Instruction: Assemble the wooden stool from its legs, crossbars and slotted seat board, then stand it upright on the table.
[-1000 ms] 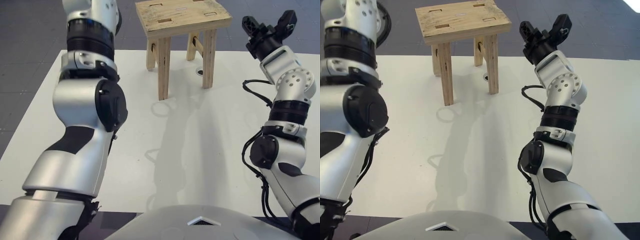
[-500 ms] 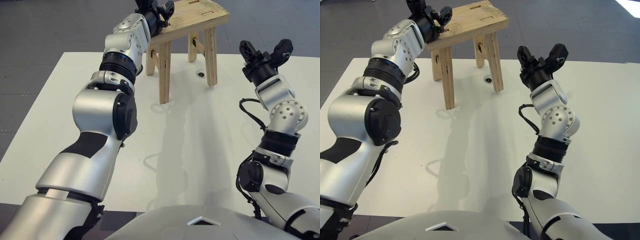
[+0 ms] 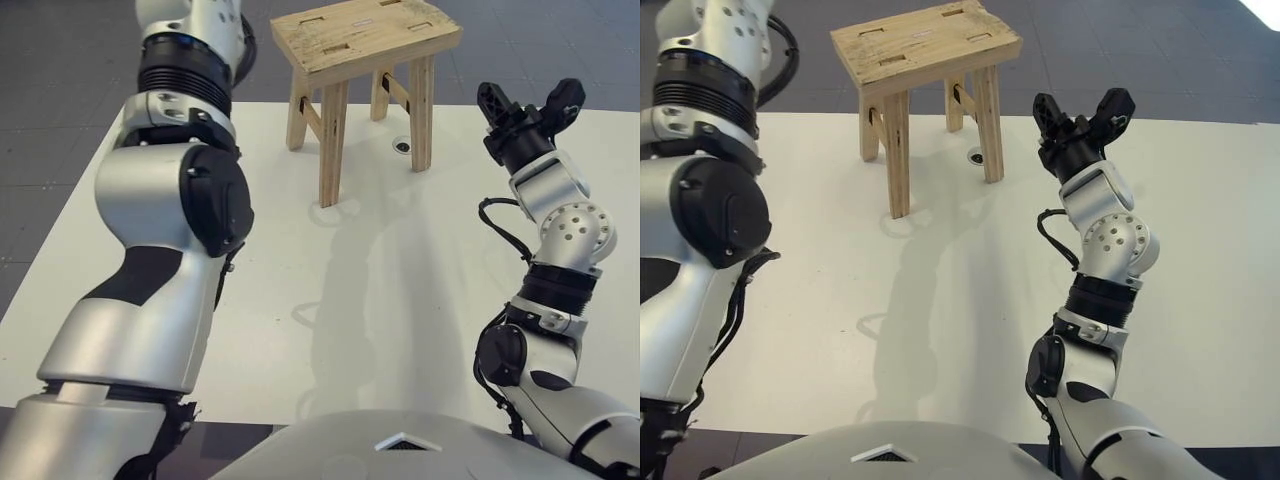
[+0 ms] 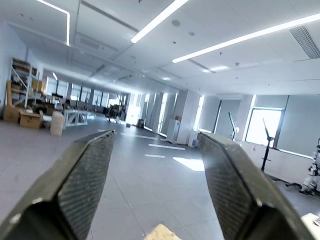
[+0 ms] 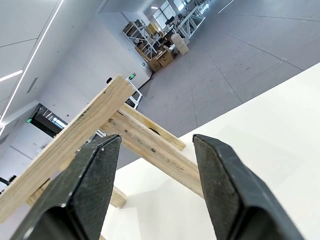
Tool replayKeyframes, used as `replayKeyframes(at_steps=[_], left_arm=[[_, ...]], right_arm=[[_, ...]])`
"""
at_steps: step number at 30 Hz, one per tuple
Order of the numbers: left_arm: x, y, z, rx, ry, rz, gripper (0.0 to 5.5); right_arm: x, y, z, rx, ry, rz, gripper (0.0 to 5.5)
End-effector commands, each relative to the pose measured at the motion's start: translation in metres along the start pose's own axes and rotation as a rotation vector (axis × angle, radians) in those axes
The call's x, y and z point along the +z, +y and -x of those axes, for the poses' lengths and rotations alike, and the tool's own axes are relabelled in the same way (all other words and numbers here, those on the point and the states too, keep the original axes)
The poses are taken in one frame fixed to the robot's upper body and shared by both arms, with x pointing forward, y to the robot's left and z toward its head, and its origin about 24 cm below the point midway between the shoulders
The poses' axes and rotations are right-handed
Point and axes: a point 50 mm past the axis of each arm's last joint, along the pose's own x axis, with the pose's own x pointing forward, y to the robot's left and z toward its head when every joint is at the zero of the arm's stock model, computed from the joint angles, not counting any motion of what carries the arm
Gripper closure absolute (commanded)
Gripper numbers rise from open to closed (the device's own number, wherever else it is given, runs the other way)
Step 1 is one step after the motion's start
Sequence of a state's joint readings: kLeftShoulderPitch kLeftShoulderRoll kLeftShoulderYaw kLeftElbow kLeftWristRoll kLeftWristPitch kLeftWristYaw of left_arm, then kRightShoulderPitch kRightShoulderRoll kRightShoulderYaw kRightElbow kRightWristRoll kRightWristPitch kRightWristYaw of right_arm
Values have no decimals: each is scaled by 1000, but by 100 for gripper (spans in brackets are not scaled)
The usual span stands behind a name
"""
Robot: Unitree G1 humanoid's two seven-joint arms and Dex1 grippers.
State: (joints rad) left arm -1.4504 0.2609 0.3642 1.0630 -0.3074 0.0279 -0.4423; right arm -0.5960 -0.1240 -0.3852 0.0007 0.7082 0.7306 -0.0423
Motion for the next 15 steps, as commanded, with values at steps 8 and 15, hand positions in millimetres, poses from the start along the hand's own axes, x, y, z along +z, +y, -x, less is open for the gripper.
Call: replayKeyframes(at_steps=[8, 15], left_arm=[[-137, 16, 194, 226, 362, -337, 244], [-154, -20, 229, 166, 427, -376, 244]], right_arm=[[-66, -14, 49, -93, -15, 622, 285], [-81, -8, 53, -62, -30, 733, 285]])
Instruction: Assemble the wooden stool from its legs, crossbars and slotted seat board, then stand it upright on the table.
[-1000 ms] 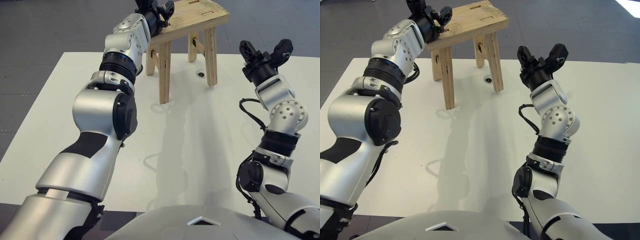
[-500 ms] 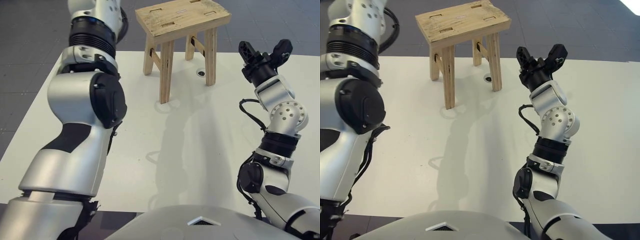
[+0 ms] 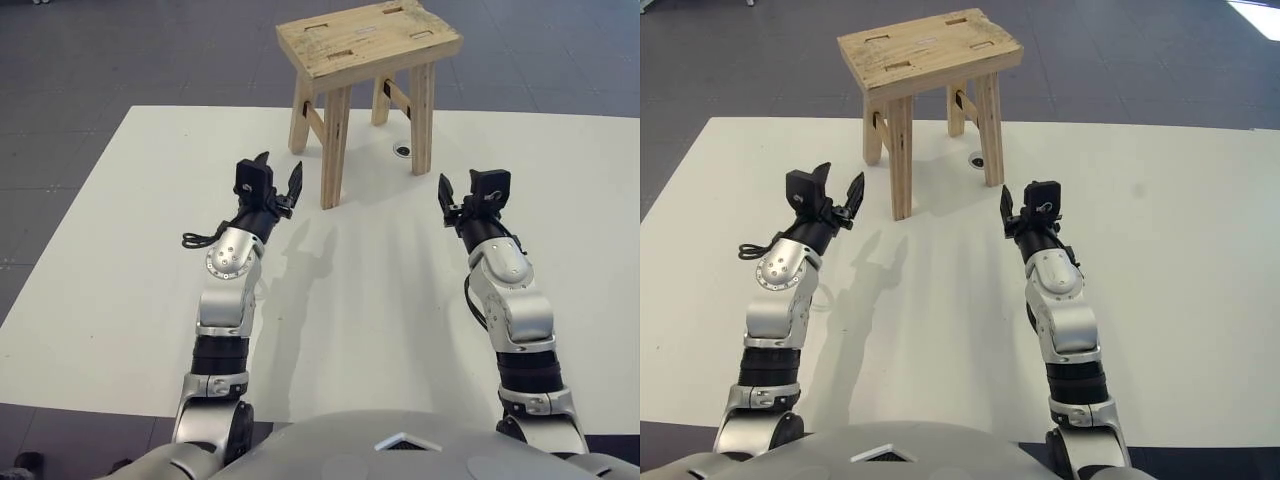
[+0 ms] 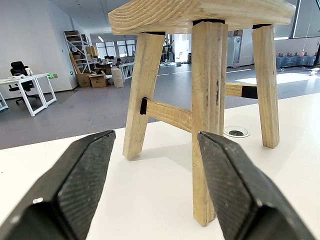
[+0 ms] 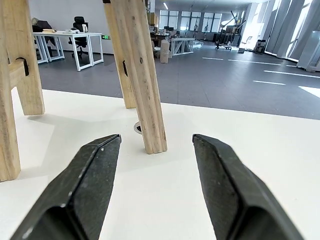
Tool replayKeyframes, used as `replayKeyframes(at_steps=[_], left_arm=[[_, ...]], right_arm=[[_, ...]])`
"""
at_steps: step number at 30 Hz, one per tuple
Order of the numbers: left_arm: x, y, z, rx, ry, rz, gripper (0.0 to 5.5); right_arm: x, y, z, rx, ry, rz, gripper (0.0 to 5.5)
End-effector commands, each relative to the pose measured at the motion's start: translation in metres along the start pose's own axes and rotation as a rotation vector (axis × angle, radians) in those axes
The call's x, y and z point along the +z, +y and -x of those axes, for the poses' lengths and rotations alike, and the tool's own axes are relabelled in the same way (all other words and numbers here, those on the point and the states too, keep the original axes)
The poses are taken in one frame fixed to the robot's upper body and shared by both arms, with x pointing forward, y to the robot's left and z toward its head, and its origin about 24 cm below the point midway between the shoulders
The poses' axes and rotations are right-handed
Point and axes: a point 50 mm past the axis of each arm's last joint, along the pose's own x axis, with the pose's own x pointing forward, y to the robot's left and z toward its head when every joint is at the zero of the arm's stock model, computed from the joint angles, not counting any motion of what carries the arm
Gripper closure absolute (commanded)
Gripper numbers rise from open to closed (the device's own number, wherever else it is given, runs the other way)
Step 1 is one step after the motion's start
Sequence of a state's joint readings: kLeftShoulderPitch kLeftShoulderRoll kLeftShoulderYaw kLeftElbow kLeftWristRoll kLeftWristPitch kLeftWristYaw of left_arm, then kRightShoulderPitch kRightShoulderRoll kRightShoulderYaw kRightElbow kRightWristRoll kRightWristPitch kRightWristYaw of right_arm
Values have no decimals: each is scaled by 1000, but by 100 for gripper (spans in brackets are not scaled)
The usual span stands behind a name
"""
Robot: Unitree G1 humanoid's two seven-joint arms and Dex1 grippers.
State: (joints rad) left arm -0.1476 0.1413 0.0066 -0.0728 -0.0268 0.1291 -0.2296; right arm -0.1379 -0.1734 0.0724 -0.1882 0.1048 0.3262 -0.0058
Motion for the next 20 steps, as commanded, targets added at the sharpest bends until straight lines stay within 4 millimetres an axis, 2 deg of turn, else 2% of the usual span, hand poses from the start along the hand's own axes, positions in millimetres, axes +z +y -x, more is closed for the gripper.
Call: replayKeyframes(at_steps=[1, 5, 10, 15, 20], left_arm=[[3, -9, 1, 0, -6, -2, 244], [4, -16, 0, 2, -7, 1, 244], [9, -8, 0, 62, -37, -9, 244], [12, -12, 11, 141, -77, 18, 244], [11, -18, 20, 135, -76, 6, 244]], right_arm=[[7, 1, -2, -1, -38, 21, 285], [10, 2, -3, 6, -49, 29, 285], [9, 2, 0, 0, -45, 15, 285], [12, 3, 4, 25, -44, -6, 285], [11, 2, 13, 27, -17, 3, 285]])
